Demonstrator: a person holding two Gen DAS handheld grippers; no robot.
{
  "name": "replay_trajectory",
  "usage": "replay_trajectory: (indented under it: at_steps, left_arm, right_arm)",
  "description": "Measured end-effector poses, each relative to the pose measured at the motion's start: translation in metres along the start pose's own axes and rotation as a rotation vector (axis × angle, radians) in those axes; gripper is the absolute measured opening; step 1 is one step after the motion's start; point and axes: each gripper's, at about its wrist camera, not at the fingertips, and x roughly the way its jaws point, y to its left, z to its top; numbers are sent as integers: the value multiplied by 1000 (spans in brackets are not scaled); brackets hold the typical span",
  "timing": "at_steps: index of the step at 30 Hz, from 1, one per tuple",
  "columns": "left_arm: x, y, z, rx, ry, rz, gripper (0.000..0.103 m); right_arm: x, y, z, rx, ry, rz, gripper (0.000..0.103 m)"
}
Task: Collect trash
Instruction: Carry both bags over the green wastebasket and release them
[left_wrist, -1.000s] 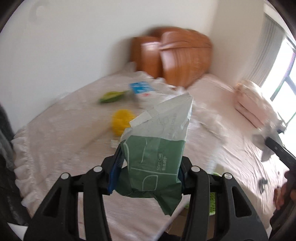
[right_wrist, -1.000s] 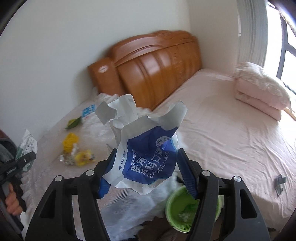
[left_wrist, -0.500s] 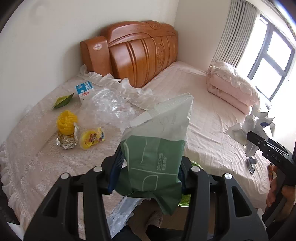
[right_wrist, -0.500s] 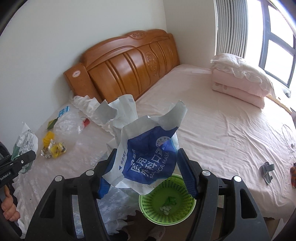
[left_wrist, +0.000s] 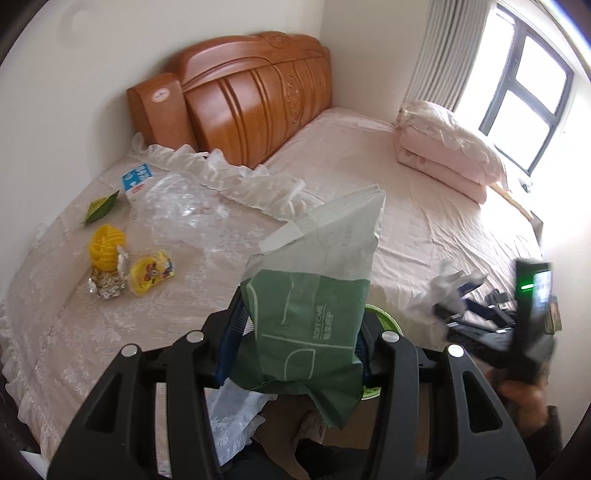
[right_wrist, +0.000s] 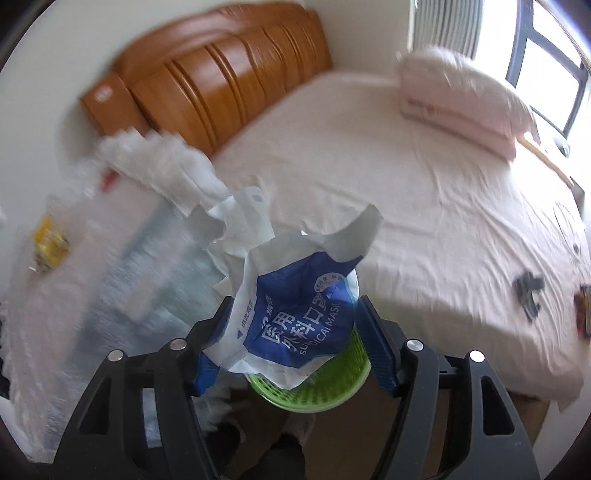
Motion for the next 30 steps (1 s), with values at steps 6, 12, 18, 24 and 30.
replay_trajectory:
  at_steps: [6,12,18,24,30]
  left_arm:
    - [8,-28,-3,57,27,-26,48]
    - [21,-52,-8,96,68,-56,48]
    - [38,-82,-10,158,101,-96,48]
    - [58,-114,-9,227,136,-149,48]
    - [86,-144,-9,280,182,-169,48]
  right_arm:
    - [27,-16,-16,18,57,-54,98]
    - [2,-44,-16,84,33,-55,101]
    - [-36,-77,-5,173,-35,-40,101]
    - [-69,-97,3,225,-108,-41,101]
    - [-77,-110,3,259,-114,-42,101]
